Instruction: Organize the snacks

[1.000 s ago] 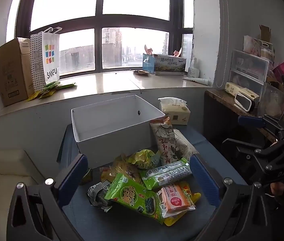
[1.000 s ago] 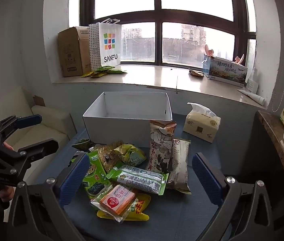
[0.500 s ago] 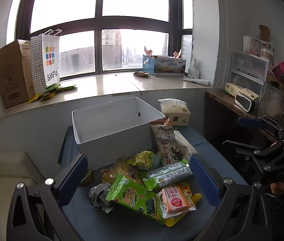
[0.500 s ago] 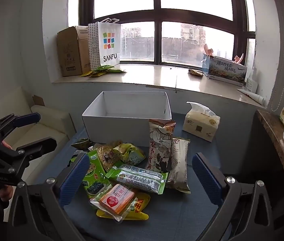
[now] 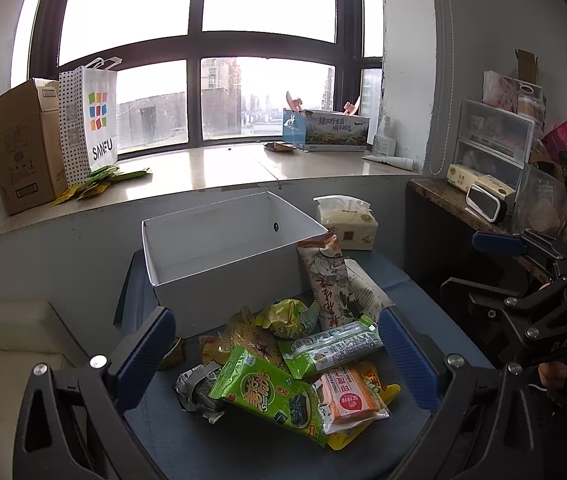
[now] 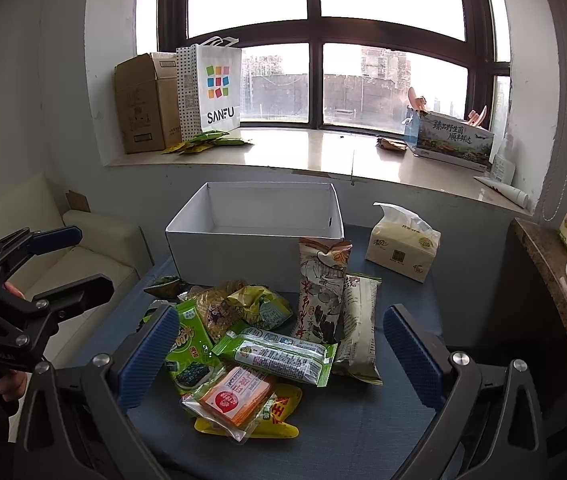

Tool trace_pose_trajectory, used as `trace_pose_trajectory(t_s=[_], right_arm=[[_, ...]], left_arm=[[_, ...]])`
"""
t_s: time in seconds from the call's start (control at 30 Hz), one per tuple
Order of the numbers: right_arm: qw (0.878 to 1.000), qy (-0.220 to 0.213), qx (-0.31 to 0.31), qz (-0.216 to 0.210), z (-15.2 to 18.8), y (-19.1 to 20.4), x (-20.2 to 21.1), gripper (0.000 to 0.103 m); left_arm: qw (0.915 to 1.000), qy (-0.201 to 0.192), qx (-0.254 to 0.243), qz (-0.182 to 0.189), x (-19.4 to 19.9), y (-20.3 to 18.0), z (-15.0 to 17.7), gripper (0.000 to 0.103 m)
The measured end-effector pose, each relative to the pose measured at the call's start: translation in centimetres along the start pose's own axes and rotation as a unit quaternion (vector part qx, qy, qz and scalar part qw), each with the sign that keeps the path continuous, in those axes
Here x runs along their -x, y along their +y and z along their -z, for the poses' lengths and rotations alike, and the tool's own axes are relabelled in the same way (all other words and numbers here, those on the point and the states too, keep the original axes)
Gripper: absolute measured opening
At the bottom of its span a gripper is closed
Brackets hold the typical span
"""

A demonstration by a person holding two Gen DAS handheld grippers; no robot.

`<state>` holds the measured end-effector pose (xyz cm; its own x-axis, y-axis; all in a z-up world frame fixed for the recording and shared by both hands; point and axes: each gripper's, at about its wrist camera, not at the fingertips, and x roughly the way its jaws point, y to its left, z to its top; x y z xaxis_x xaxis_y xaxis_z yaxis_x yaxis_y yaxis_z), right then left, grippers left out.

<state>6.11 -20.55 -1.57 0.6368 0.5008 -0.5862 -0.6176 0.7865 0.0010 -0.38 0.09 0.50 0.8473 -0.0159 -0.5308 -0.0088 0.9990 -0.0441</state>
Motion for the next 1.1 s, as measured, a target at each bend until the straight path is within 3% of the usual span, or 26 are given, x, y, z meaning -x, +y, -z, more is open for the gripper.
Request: trace_pose_trajectory(t_s=[1.1], right_arm=[[1.0, 0.001, -0.001, -0.001, 0.17, -0.08, -0.17, 0.103]], left_arm=[[1.0, -0.001, 0.001, -0.002, 0.04, 0.1, -0.04, 0.103]])
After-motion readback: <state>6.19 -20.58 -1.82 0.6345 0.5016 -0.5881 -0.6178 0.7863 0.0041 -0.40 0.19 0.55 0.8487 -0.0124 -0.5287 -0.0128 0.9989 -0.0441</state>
